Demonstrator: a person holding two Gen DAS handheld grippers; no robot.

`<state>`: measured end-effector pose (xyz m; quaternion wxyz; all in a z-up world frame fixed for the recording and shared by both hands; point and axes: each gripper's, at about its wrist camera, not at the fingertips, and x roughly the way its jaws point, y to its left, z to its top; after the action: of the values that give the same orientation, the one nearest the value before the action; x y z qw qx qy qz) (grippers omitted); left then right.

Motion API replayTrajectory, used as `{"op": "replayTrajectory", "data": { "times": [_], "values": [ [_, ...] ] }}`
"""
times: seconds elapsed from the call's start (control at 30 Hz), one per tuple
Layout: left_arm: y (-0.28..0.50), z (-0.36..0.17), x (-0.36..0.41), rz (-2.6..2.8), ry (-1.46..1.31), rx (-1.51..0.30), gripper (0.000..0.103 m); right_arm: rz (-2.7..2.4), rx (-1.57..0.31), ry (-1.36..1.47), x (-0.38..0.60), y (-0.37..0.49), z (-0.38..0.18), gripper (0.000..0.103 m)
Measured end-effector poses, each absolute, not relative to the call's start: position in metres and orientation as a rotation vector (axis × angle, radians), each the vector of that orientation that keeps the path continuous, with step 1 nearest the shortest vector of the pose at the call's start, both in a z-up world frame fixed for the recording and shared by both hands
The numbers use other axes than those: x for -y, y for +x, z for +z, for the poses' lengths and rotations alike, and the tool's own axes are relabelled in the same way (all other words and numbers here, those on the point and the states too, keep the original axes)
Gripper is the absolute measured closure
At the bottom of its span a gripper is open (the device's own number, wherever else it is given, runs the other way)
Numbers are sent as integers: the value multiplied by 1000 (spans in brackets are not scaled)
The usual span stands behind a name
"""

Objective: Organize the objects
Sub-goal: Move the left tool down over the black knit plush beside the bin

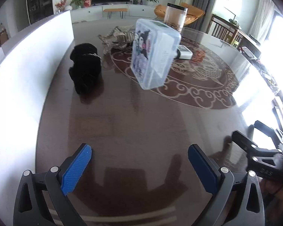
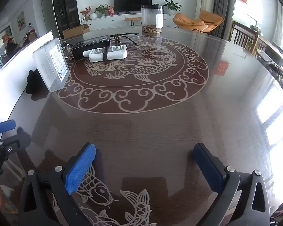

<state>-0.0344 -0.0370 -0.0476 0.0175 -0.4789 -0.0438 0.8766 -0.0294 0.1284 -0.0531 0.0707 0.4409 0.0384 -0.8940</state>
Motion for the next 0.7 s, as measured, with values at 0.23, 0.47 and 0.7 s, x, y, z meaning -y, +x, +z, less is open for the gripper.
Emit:
{"op": "replayTrajectory", "data": {
  "times": [0.23, 0.47, 0.7],
  "values": [
    [-43, -59, 29, 2768, -1478, -15, 0, -2692, -116, 1318, -130, -26, -52, 0],
    [-41, -57, 32, 2779, -1460, -5, 0, -2694, -117, 1316, -131, -25, -51, 0],
    [-43, -59, 32, 2782, -1457, -5, 0, -2694, -118, 1315, -131, -25, -51, 0]
  ]
}}
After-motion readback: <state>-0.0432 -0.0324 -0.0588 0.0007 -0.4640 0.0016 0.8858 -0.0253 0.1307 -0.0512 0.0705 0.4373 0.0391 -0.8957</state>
